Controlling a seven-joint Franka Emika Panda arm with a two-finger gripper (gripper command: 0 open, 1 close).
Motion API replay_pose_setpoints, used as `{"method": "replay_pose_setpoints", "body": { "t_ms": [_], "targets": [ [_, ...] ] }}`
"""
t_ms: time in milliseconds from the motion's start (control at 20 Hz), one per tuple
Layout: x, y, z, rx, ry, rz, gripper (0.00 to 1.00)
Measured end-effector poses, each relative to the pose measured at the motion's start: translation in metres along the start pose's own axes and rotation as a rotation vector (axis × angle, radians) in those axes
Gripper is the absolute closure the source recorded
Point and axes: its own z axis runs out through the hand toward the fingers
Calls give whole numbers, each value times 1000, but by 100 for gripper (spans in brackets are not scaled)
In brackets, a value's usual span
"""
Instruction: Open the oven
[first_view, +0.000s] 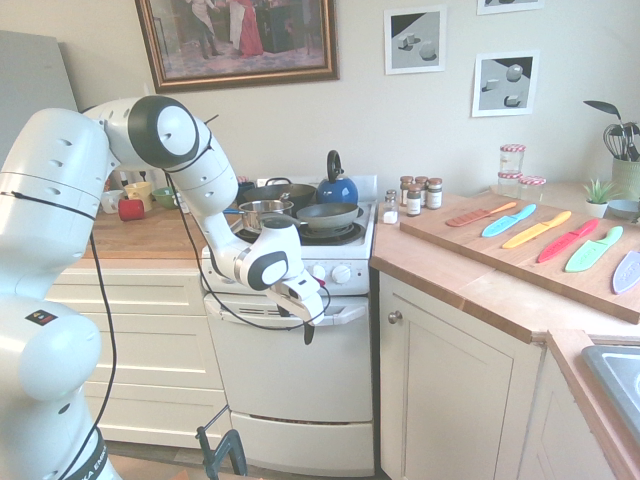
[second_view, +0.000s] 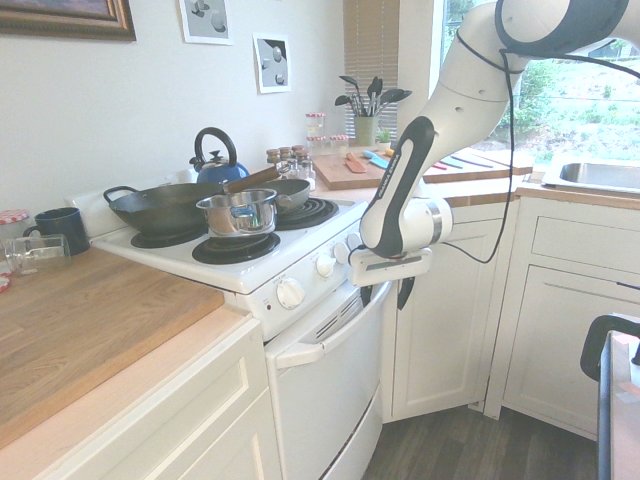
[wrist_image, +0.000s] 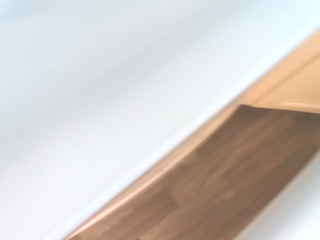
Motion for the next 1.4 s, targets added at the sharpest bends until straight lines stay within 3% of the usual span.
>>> {"method": "replay_pose_setpoints", "body": {
  "t_ms": [600, 1400],
  "targets": [
    [62, 105, 27, -57, -47, 39, 0],
    [68, 161, 50, -40, -113, 16, 0]
  ]
}}
